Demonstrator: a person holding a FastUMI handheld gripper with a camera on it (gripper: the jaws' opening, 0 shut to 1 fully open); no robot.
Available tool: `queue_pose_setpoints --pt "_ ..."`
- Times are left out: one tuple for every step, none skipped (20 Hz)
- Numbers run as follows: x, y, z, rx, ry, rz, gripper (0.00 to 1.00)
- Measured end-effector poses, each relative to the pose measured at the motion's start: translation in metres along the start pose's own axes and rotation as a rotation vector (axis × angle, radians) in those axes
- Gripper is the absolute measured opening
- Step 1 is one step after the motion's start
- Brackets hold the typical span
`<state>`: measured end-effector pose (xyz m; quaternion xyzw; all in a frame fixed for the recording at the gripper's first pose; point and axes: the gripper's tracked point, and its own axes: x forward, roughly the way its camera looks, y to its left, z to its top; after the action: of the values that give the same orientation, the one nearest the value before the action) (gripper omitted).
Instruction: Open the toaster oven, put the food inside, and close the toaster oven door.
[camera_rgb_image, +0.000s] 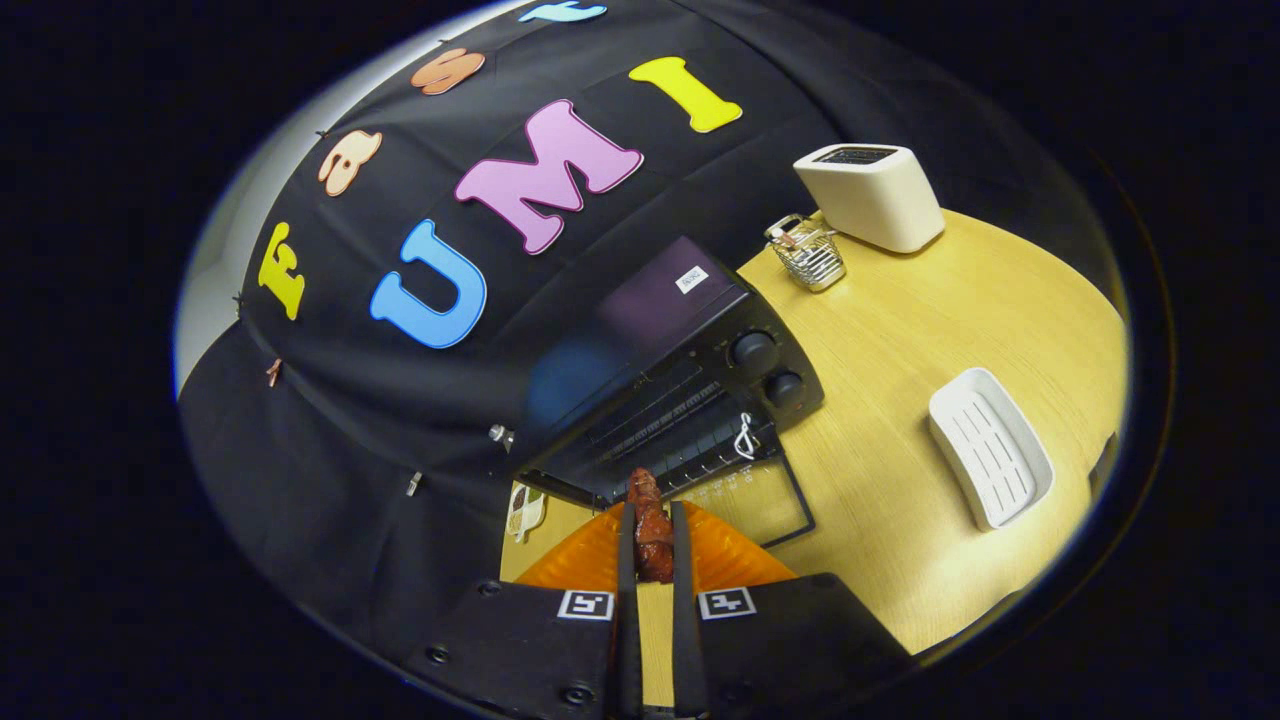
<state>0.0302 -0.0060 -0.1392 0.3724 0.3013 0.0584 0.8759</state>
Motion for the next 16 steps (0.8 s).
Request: queue_pose_setpoints --pt "0.009 0.004 0.001 0.003 -0.011 0.006 0.16" --pt "0.020 0.006 0.003 0.006 -0.021 0.008 0.16" --pt "0.033 0.008 0.002 0.009 -0.030 0.007 0.16" --pt "0.054 0.008 0.008 0.006 -0.028 0.011 0.16" --pt "0.057 0.006 0.000 0.005 -0.031 0.013 0.16" --pt "0.070 0.005 0.001 0.006 -0.042 0.013 0.16" --pt "0.079 0.003 0.003 0.010 -0.061 0.008 0.16" --pt "0.090 0.000 0.005 0.017 -0.084 0.003 0.16" --pt "0.098 -0.001 0.006 0.028 -0.106 0.000 0.16" --pt "0.106 -0.002 0.007 0.034 -0.127 0.001 0.16" --pt "0.113 -0.003 0.007 0.038 -0.145 -0.003 0.16" --pt "0.121 -0.005 0.007 0.040 -0.163 -0.004 0.16" --pt "0.135 -0.006 0.014 0.043 -0.180 -0.006 0.16" --pt "0.142 -0.010 0.015 0.047 -0.195 -0.013 0.16" --pt "0.142 -0.014 0.006 0.055 -0.208 -0.029 0.16" --pt "0.147 -0.020 0.006 0.068 -0.225 -0.048 0.16"
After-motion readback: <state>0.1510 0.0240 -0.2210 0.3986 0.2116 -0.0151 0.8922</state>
